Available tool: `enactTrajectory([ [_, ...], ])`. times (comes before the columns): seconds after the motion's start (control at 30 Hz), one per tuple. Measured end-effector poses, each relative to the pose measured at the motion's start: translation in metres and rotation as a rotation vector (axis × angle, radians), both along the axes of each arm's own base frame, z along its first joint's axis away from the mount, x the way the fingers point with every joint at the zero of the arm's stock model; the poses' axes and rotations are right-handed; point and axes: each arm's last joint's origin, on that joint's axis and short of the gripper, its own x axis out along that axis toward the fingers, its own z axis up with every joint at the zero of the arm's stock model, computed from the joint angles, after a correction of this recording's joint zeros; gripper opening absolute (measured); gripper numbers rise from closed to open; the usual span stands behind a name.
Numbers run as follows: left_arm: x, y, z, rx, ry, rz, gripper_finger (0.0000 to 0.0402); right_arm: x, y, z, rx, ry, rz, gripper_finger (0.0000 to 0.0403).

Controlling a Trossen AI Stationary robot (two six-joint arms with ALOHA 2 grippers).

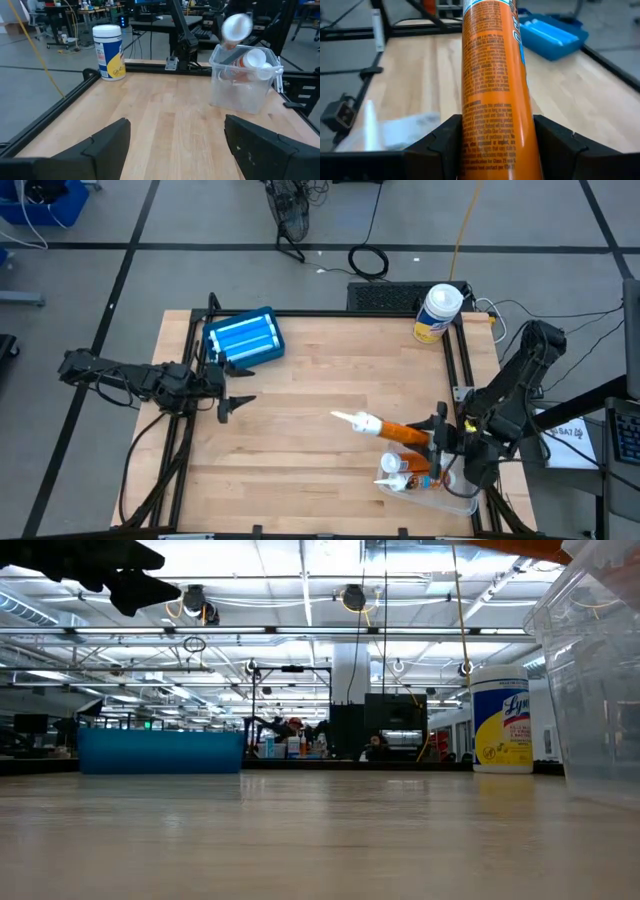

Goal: Pick & place silicon tubes, Sealant and Lysol wipes
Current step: Put the orange sealant into the transparent bin

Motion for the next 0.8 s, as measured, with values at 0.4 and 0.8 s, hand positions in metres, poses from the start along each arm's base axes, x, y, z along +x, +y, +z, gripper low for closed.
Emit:
enactTrajectory([
  [0.4, 0.000, 0.000, -0.001, 0.001, 0.007, 0.004, 0.0318, -0.009, -0.009, -0.038, 0.192, 0.135, -0.043, 0.0191],
  [0.8, 0.000, 0.000, -0.002, 0.000, 0.022, 0.006, 0.0319, -0.010, -0.007, -0.041, 0.269, 0.224, -0.006, 0.0191],
])
